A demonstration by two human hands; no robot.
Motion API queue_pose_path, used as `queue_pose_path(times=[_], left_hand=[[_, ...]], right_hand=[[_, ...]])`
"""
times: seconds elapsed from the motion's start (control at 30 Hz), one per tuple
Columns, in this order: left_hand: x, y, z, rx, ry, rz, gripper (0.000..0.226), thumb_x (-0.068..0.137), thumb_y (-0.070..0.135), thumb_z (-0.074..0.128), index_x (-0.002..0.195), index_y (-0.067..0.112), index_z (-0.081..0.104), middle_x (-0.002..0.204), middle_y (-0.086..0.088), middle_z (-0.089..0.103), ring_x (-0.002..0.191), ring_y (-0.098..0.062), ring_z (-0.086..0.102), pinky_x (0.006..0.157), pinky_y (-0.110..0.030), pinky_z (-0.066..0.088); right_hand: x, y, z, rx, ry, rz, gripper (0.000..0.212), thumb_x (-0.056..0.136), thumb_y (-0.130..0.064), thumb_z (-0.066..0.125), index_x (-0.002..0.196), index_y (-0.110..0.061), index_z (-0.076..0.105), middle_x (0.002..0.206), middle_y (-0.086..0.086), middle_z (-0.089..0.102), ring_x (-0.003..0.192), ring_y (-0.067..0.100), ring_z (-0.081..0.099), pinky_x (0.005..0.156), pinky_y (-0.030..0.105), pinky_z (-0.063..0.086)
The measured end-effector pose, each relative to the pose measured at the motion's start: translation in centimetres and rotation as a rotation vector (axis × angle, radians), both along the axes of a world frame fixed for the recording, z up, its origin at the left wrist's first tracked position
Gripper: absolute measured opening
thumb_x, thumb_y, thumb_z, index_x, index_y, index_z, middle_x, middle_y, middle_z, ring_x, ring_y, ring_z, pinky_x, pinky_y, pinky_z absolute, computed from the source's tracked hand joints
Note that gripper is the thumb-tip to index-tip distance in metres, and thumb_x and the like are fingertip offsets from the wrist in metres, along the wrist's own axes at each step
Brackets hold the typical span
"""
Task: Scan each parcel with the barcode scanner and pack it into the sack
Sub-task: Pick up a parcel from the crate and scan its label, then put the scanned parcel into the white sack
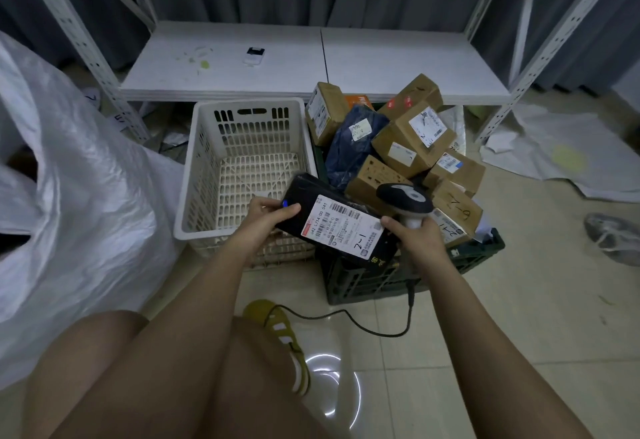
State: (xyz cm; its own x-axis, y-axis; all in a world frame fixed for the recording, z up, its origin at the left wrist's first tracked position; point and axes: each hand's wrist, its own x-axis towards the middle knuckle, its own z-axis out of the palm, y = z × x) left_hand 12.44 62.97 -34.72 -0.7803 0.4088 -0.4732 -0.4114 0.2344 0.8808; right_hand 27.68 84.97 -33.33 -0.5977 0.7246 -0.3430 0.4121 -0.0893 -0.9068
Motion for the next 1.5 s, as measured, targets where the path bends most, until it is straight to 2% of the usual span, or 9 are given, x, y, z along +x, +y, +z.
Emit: queue_pose_path(times=[0.1, 0.2, 0.33, 0.43, 0.63, 0.77, 1.1, 1.27, 1.5], left_hand=[[-0.7, -0.1, -0.1, -0.002, 0.09, 0.025, 0.056, 0.063, 0.047, 0.083, 0.102, 0.027, 0.048, 0.124, -0.009, 0.057, 0.11, -0.021, 0.06, 0.094, -0.041, 0.051], [-0.7, 0.3, 0.2, -0.003, 0.14, 0.097, 0.048, 0.076, 0.046, 0.077, 0.112, 0.029, 0.049, 0.122, -0.005, 0.06, 0.105, -0.018, 0.062, 0.078, -0.031, 0.052], [-0.8, -0.1, 0.4, 0.037, 0.136, 0.198, 0.042, 0.085, 0.038, 0.071, 0.12, 0.025, 0.052, 0.123, -0.002, 0.059, 0.105, -0.016, 0.061, 0.082, -0.031, 0.05], [-0.8, -0.4, 1.0, 0.062, 0.13, 0.239, 0.047, 0.087, 0.036, 0.069, 0.127, 0.02, 0.052, 0.125, 0.0, 0.059, 0.109, -0.017, 0.059, 0.089, -0.033, 0.049], [-0.5, -0.4, 1.4, 0.088, 0.161, 0.216, 0.05, 0.086, 0.034, 0.071, 0.13, 0.019, 0.054, 0.128, -0.002, 0.059, 0.11, -0.017, 0.06, 0.091, -0.033, 0.051], [-0.1, -0.2, 1.5, 0.093, 0.182, 0.199, 0.041, 0.086, 0.032, 0.07, 0.124, 0.022, 0.056, 0.127, -0.002, 0.059, 0.11, -0.018, 0.06, 0.09, -0.033, 0.051], [0.0, 0.2, 1.5, 0.104, 0.207, 0.204, 0.048, 0.087, 0.031, 0.07, 0.131, 0.019, 0.053, 0.129, -0.002, 0.057, 0.108, -0.016, 0.06, 0.078, -0.024, 0.051], [0.9, 0.0, 2.9, 0.17, 0.235, 0.323, 0.052, 0.088, 0.029, 0.069, 0.134, 0.015, 0.049, 0.135, -0.007, 0.054, 0.109, -0.018, 0.06, 0.072, -0.02, 0.053], [2.3, -6.1, 11.6, 0.278, 0.554, 0.549, 0.05, 0.082, 0.032, 0.074, 0.126, 0.022, 0.053, 0.111, 0.02, 0.057, 0.115, -0.017, 0.059, 0.1, -0.043, 0.049]], right_hand=[[-0.9, -0.3, 0.2, 0.001, 0.006, -0.003, 0.04, 0.086, -0.024, 0.073, 0.121, -0.013, 0.057, 0.113, 0.006, 0.067, 0.102, 0.023, 0.063, 0.075, 0.032, 0.051], [-1.3, -1.5, 1.2, 0.131, 0.108, -0.042, 0.042, 0.088, -0.02, 0.071, 0.127, -0.014, 0.057, 0.115, 0.0, 0.065, 0.108, 0.019, 0.06, 0.087, 0.033, 0.048], [1.1, -3.1, 3.6, 0.22, 0.151, 0.319, 0.044, 0.086, -0.017, 0.072, 0.127, -0.023, 0.057, 0.119, -0.007, 0.063, 0.112, 0.009, 0.058, 0.095, 0.03, 0.047], [3.4, -4.1, 5.0, 0.386, -0.007, 0.562, 0.035, 0.083, -0.019, 0.074, 0.112, -0.033, 0.059, 0.108, -0.01, 0.067, 0.104, 0.01, 0.063, 0.088, 0.033, 0.052], [4.2, -5.2, 7.1, 0.818, -0.268, 0.69, 0.018, 0.087, -0.033, 0.065, 0.102, -0.024, 0.061, 0.093, -0.003, 0.068, 0.081, 0.017, 0.06, 0.065, 0.029, 0.047], [3.8, -5.3, 7.6, 0.903, -0.304, 0.703, 0.008, 0.087, -0.033, 0.061, 0.092, -0.027, 0.058, 0.088, 0.0, 0.068, 0.082, 0.024, 0.061, 0.066, 0.032, 0.049], [4.0, -4.7, 7.2, 0.865, -0.316, 0.655, 0.014, 0.087, -0.031, 0.062, 0.098, -0.022, 0.063, 0.089, 0.001, 0.068, 0.085, 0.023, 0.063, 0.067, 0.031, 0.048], [4.2, -5.2, 6.8, 0.484, 0.022, 0.446, 0.037, 0.078, -0.034, 0.079, 0.112, -0.028, 0.065, 0.097, -0.014, 0.069, 0.092, 0.005, 0.064, 0.073, 0.024, 0.051], [0.4, -8.4, 11.2, 0.198, 0.435, 0.261, 0.032, 0.08, -0.013, 0.078, 0.106, -0.026, 0.066, 0.101, -0.006, 0.072, 0.099, 0.008, 0.067, 0.083, 0.03, 0.056]])
